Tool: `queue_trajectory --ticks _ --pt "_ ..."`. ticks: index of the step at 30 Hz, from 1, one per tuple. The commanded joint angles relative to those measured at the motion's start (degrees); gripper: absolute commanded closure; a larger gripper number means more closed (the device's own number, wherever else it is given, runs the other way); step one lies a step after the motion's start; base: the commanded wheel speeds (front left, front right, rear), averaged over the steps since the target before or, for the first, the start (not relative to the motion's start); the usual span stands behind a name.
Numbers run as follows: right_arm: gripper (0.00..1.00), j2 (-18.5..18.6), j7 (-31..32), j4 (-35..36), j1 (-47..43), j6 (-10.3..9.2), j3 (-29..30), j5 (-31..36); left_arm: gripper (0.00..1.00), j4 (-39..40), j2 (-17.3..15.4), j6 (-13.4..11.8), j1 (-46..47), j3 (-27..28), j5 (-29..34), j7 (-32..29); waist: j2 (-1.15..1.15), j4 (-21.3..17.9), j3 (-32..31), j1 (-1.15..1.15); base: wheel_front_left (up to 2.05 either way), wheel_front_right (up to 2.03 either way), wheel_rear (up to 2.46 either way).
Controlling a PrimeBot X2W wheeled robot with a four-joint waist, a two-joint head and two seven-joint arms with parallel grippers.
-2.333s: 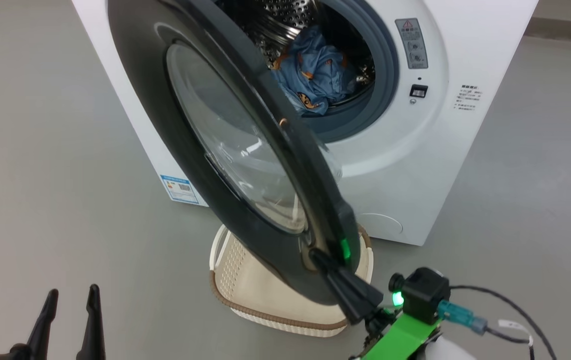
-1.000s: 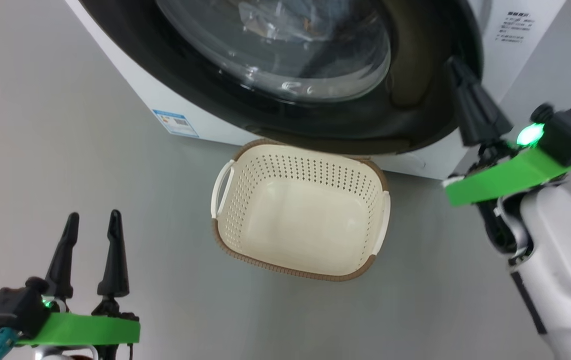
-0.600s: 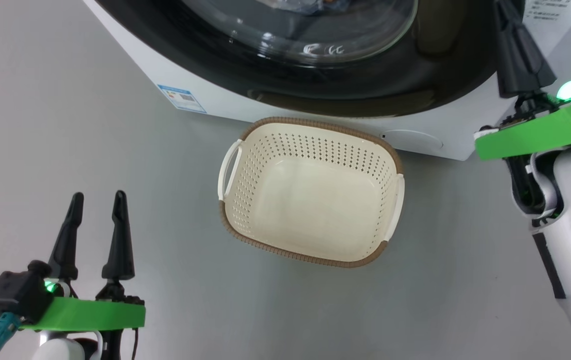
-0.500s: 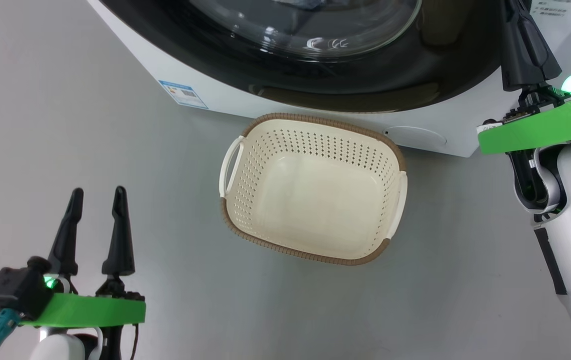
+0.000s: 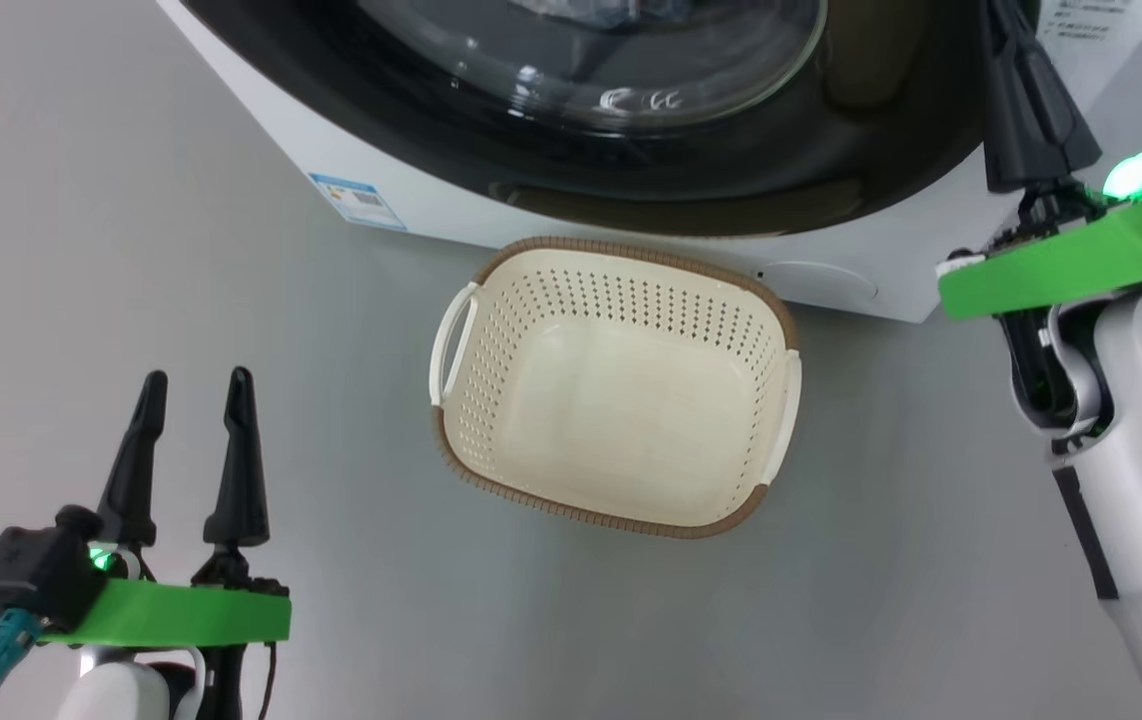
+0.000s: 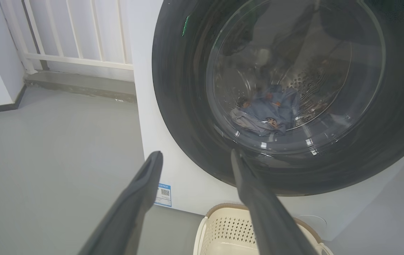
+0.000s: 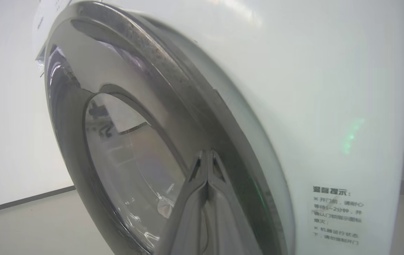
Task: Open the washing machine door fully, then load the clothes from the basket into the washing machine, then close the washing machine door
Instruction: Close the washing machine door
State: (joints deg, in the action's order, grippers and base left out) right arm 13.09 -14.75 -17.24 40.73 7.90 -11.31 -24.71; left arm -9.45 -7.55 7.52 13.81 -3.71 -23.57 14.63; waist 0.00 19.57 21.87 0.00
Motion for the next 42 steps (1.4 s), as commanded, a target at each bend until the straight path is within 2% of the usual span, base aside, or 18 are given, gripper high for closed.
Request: queue_trajectory --ticks 1,5,10,11,12,13,14,25,42 --pt "1.0 -0.5 -0.3 1.5 -1.7 -0.42 -1.2 -0.3 0.0 0.8 -1.9 0.0 -0.3 2.0 -0.2 0.4 0.0 -0.7 -1.4 0.0 0.0 0.0 0.0" --pt "0.99 -1.1 -0.3 2.1 -5.2 -0.42 -2.0 -0.6 0.0 -0.2 -2.4 0.0 -1.6 2.3 -0.1 0.4 0.0 -1.6 -3.8 0.0 0.0 0.0 0.0" --pt "0.51 -2.5 -0.3 2.7 -10.8 -0.42 -2.3 -1.0 0.0 -1.6 -3.4 0.0 -3.8 2.5 -0.3 0.4 0.0 -3.3 -7.4 0.0 0.0 0.0 0.0" --pt "0.29 -2.8 -0.3 2.7 -11.9 -0.42 -2.4 -1.1 0.0 -1.8 -3.5 0.0 -4.3 2.6 -0.3 0.4 0.0 -3.6 -8.1 0.0 0.0 0.0 0.0" --pt "0.13 -3.1 -0.3 2.7 -13.1 -0.42 -2.4 -1.2 0.0 -1.9 -3.7 0.0 -4.7 2.7 -0.3 0.4 0.0 -3.9 -8.8 0.0 0.0 0.0 0.0" --pt "0.04 -3.3 -0.3 2.7 -14.2 -0.42 -2.3 -1.2 0.0 -2.0 -3.8 0.0 -5.1 2.9 -0.3 0.4 0.0 -4.2 -9.4 0.0 0.0 0.0 0.0" --pt "0.0 -3.5 -0.3 2.7 -15.2 -0.42 -2.3 -1.2 0.0 -2.0 -4.0 0.0 -5.5 3.0 -0.3 0.4 0.0 -4.6 -10.0 0.0 0.0 0.0 0.0" --pt "0.0 -4.5 -0.3 3.5 -25.1 -0.42 0.6 -0.9 0.0 -1.8 -5.7 0.0 -8.6 4.1 0.2 0.4 0.0 -9.1 -14.4 0.0 0.0 0.0 0.0" --pt "0.0 -3.0 -0.3 4.0 -30.3 -0.42 3.8 -0.3 0.0 -2.8 -6.7 0.0 -9.3 5.9 1.2 0.4 0.0 -17.7 -16.1 0.0 0.0 0.0 0.0"
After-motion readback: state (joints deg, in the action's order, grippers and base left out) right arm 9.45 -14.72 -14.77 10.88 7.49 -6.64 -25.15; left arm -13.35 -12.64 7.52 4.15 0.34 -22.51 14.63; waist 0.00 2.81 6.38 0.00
